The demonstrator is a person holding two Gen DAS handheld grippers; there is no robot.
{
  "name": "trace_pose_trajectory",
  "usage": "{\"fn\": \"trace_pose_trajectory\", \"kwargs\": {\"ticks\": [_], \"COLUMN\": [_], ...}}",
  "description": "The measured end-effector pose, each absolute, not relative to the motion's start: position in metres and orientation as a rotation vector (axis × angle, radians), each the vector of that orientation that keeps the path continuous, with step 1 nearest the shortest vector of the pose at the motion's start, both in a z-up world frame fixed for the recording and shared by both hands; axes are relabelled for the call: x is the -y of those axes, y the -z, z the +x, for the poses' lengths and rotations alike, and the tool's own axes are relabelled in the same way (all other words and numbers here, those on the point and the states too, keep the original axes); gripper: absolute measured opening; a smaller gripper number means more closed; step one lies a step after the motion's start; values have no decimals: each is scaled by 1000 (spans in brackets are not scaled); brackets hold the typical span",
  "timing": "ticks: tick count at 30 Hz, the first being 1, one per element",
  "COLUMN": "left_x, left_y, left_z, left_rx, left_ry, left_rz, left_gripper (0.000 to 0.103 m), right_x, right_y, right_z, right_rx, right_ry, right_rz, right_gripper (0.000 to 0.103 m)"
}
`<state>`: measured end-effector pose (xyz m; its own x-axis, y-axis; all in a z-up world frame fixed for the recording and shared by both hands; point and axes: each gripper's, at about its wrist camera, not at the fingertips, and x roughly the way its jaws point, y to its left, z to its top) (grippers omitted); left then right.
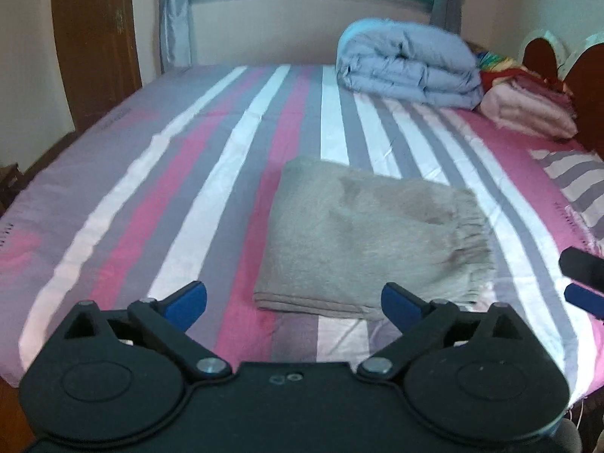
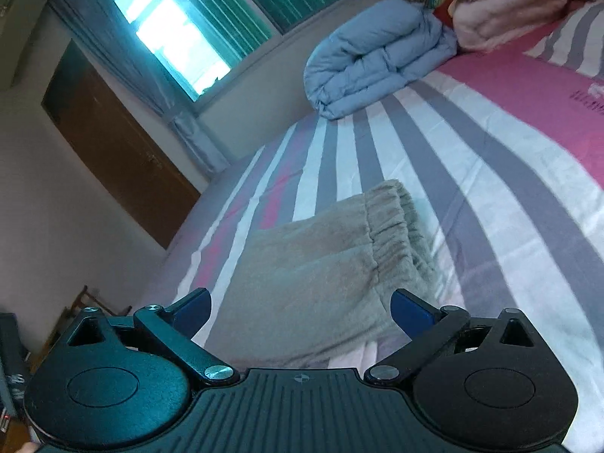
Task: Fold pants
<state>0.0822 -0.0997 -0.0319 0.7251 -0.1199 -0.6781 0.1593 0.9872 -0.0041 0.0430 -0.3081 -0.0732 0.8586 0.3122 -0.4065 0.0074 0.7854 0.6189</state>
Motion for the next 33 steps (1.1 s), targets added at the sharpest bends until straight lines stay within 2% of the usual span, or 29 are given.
{"fn": "trace_pose_trajectory", "kwargs": {"ticks": [9, 14, 23, 33], "left_x": [91, 86, 75, 74], "left_y": [-12, -15, 0, 2], "left_z": [-11, -66, -124, -114], "left_rx": [-603, -541, -517, -511], "left_ry": [168, 182, 184, 166], "left_rz": [105, 134, 133, 94], "left_gripper": [97, 97, 97, 97], "right_x": [290, 266, 215, 208], "right_y": [12, -6, 12, 28], "right_z": [-51, -101, -172, -172], "right_rx": [-446, -365, -224, -198], "right_ry": [-198, -183, -52, -42], "right_rz": [586, 466, 222, 245], "right_gripper": [103, 103, 103, 103]}}
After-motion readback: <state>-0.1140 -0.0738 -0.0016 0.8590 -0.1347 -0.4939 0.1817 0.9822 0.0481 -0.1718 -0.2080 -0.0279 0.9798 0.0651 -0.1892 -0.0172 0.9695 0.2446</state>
